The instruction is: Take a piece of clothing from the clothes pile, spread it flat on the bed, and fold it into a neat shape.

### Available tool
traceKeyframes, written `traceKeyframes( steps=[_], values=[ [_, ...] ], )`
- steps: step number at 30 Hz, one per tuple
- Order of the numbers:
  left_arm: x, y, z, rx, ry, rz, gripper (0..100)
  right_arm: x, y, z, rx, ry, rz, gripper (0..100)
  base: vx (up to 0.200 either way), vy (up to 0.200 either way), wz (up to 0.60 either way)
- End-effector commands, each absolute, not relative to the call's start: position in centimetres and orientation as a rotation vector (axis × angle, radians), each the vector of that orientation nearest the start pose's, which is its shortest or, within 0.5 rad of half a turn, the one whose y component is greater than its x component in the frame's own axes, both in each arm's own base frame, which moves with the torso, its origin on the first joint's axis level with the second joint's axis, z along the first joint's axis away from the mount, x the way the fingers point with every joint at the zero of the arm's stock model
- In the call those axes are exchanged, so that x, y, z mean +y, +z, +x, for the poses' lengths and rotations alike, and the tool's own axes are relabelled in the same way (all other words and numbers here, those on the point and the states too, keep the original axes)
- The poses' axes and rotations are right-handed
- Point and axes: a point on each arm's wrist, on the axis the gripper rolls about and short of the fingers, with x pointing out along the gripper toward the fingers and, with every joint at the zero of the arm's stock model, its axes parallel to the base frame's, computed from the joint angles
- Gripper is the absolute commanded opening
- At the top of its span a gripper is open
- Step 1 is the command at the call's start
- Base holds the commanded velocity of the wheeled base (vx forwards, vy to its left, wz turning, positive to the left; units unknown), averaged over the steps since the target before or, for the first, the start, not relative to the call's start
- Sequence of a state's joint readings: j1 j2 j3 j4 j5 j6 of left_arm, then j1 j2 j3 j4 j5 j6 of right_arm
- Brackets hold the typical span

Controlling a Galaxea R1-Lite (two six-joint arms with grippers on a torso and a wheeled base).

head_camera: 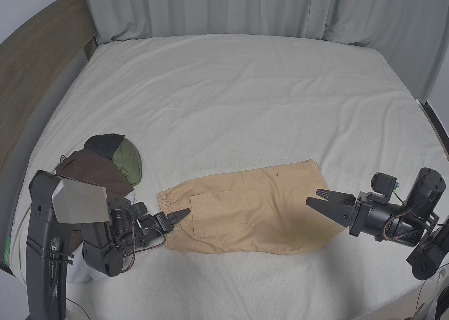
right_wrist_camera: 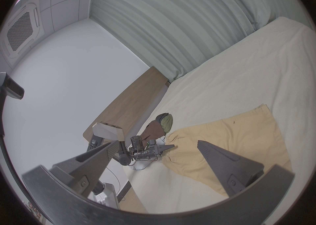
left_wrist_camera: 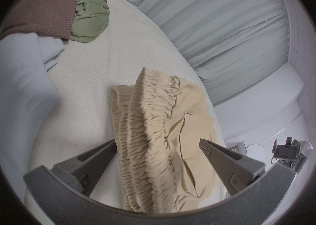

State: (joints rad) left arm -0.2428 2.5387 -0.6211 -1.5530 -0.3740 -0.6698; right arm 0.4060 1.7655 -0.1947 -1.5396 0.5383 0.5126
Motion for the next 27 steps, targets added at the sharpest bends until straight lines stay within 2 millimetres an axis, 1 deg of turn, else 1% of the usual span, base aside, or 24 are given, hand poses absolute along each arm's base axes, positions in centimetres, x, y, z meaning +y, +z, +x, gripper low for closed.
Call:
traceKeyframes(
  steps=[1, 4, 5, 27],
  values=[
    [-9.27, -5.68, 34.06, 0.562, -0.462, -0.666, 100, 10.27, 11.62, 20.95, 0.275, 0.915, 0.475, 100, 0.000, 0.000, 0.00],
    [-9.30, -5.68, 33.96, 0.565, -0.462, -0.664, 100, 10.27, 11.62, 20.95, 0.275, 0.915, 0.475, 100, 0.000, 0.000, 0.00],
    [-9.30, -5.72, 33.98, 0.565, -0.462, -0.664, 0, 10.27, 11.62, 20.95, 0.275, 0.915, 0.475, 100, 0.000, 0.000, 0.00],
    [-8.86, -5.47, 33.98, 0.558, -0.452, -0.664, 0, 10.31, 11.28, 21.02, 0.290, 0.912, 0.476, 100, 0.000, 0.000, 0.00]
  ],
)
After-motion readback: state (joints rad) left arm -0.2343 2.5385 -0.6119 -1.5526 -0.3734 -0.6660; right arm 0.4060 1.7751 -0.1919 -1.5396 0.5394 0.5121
